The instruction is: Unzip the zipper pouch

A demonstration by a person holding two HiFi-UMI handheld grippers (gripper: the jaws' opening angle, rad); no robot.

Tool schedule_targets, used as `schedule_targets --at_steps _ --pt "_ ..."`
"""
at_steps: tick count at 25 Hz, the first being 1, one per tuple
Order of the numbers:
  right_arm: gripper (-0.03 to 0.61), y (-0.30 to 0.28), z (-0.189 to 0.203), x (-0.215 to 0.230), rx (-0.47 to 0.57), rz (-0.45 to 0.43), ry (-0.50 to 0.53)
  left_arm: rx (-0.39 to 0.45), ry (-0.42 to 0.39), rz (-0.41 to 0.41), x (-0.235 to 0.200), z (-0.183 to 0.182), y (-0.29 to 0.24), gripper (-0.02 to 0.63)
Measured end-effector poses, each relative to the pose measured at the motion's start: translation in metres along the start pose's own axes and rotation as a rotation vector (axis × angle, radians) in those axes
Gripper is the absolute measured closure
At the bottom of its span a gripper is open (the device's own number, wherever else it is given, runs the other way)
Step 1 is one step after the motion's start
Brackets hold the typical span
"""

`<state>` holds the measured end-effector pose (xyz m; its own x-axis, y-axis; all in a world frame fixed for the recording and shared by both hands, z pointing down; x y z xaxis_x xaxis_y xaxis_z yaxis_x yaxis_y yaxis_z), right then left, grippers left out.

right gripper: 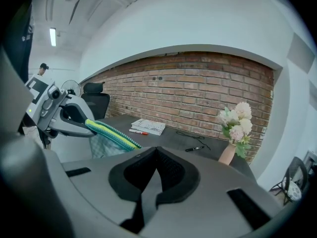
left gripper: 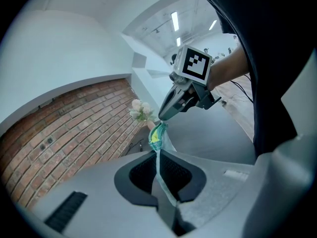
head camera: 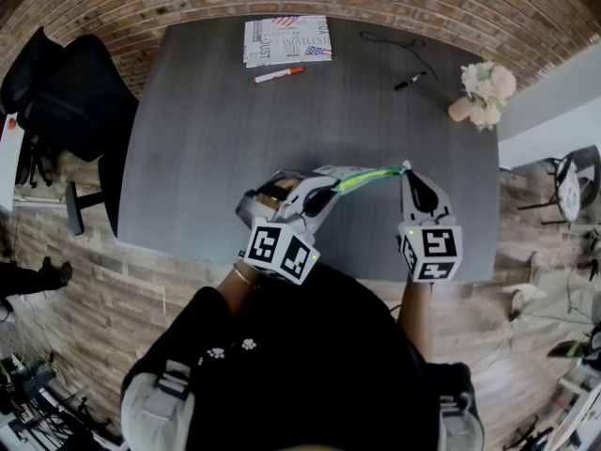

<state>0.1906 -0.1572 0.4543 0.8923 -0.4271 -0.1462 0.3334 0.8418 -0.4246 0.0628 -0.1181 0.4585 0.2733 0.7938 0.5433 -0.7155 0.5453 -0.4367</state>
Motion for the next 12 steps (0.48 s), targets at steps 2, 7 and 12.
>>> schedule_targets --at_steps 2,7,12 --pt "0.578 0.0010 0.0002 0.0012 -0.001 0.005 -0.001 -0.001 0.003 -0.001 -0.0006 0.0006 0.0010 0.606" --pt "0.578 0.0018 0.0016 0.0045 0.006 0.015 -0.002 -0.002 -0.001 0.000 0.0006 -0.0006 0.0017 0.606" --pt "0.578 0.0054 0.0043 0.0105 -0.005 0.037 -0.004 -0.004 0.004 -0.003 -0.0010 0.0018 0.0044 0.606"
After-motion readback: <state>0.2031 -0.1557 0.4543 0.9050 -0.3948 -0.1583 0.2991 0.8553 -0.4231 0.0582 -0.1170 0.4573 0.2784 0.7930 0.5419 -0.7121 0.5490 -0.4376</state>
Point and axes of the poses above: the fingertips, and each gripper's own axes: y backward along the fingers, x to its right, z out of its underside, the point moved 1 cm from there along y, backward along the fingers, and after that the axes turned 1 degree about y, right-handed, at the moved point
